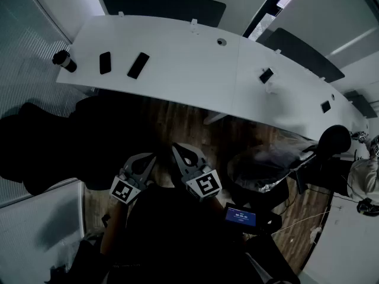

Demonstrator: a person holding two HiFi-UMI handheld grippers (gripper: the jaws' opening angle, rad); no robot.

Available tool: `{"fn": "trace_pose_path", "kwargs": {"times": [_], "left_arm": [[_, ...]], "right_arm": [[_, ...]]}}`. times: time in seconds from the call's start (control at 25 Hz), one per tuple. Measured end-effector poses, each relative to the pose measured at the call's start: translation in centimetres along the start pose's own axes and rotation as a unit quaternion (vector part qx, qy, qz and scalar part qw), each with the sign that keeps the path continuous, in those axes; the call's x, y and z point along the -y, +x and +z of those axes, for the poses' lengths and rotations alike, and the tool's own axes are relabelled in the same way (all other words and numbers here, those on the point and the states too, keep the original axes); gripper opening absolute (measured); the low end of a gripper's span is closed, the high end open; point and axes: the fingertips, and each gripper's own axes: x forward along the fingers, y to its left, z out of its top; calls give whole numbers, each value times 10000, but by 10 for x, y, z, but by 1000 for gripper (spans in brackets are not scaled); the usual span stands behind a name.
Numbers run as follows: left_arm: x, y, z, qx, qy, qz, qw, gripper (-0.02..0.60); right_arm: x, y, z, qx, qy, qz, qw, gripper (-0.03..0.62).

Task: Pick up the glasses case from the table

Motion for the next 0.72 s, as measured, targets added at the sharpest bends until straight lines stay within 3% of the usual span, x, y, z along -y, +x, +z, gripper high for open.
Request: {"fn": "trace_pose_path", "kwargs": {"times": [0.24, 0.4, 0.6, 0.72], "left_arm": [[-21, 42, -1, -139, -195, 304, 9992, 3], [-47, 50, -5, -236, -295, 643, 9972, 3], [-107, 60, -9, -85, -332, 801, 9962, 3], [-151, 66, -9, -245, -451, 812, 9954, 3]], "right_arm": [[72, 2, -14, -80, 584, -298, 9978, 8], [93, 22, -21, -243, 763, -315, 9963, 8], [103, 75, -21, -430, 733, -286, 9960, 8], [111, 110, -14, -551, 643, -376, 9957, 8]]}}
